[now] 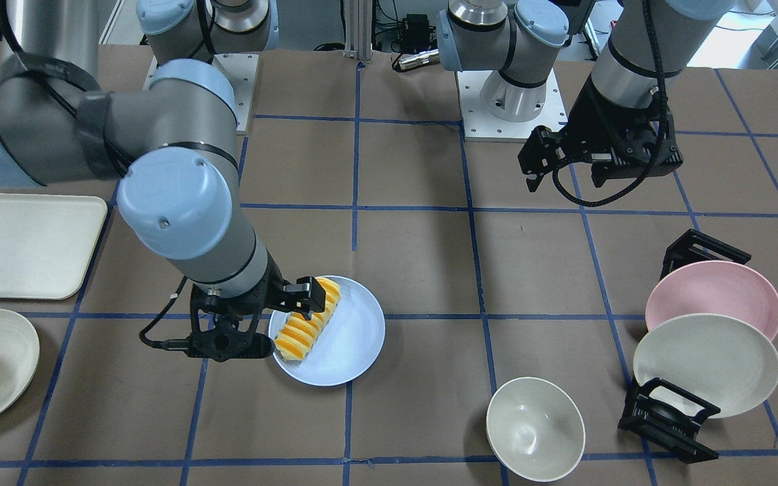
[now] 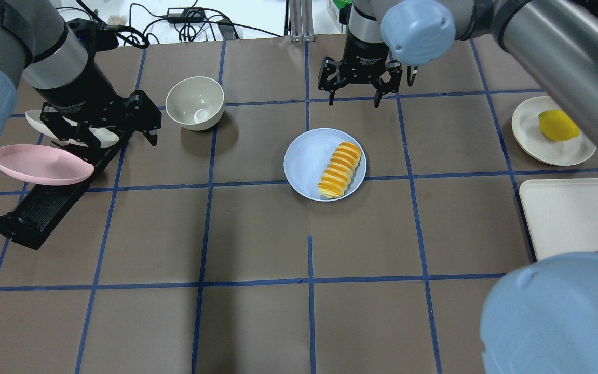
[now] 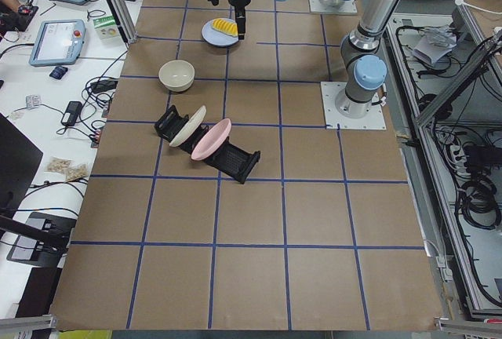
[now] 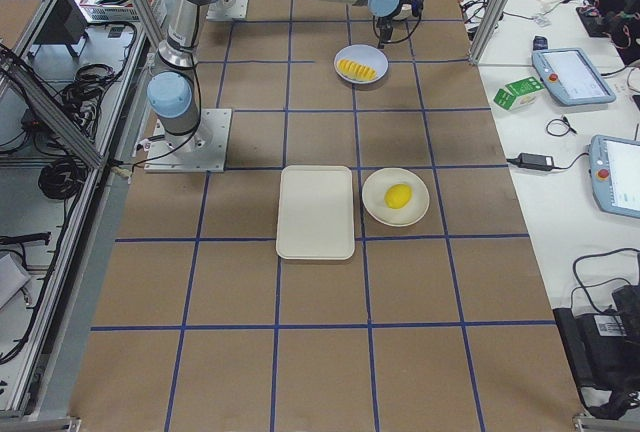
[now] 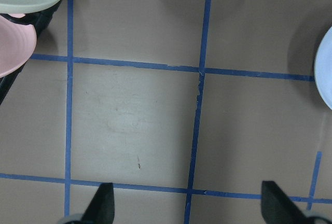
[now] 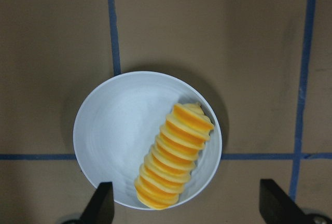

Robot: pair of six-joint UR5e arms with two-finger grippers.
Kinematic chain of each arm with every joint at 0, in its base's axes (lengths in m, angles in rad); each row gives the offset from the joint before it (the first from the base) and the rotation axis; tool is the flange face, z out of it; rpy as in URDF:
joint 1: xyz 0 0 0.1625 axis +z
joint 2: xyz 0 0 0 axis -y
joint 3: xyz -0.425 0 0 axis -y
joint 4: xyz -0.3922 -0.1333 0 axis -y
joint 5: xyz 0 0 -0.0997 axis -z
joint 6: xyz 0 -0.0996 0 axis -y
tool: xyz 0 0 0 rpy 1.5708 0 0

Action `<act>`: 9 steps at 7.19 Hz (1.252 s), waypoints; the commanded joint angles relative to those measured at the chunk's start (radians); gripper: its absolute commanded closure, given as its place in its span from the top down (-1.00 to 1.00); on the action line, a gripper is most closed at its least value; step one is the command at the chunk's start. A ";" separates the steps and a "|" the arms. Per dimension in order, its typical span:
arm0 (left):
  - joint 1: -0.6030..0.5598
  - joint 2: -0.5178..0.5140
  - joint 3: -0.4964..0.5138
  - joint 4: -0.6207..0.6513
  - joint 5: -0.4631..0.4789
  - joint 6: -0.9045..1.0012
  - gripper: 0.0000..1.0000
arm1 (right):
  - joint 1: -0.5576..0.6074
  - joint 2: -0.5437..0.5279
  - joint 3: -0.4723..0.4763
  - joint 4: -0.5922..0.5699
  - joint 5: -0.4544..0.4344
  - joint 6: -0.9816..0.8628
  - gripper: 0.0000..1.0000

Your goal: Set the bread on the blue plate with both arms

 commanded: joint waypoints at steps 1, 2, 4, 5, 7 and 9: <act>0.002 0.003 -0.004 0.000 0.005 -0.004 1.00 | -0.041 -0.179 -0.015 0.193 -0.055 -0.082 1.00; 0.000 0.003 -0.004 0.000 0.005 -0.004 1.00 | -0.057 -0.268 0.005 0.289 -0.097 -0.138 1.00; 0.000 0.005 -0.004 0.000 0.008 -0.004 1.00 | -0.080 -0.411 0.161 0.291 -0.100 -0.171 1.00; 0.000 0.008 -0.004 0.000 0.010 -0.004 1.00 | -0.084 -0.453 0.264 0.175 -0.115 -0.174 1.00; -0.001 0.011 -0.011 -0.002 0.005 -0.004 1.00 | -0.098 -0.447 0.297 0.116 -0.117 -0.179 1.00; 0.002 0.014 -0.012 -0.002 0.008 -0.003 1.00 | -0.140 -0.427 0.266 0.116 -0.100 -0.220 1.00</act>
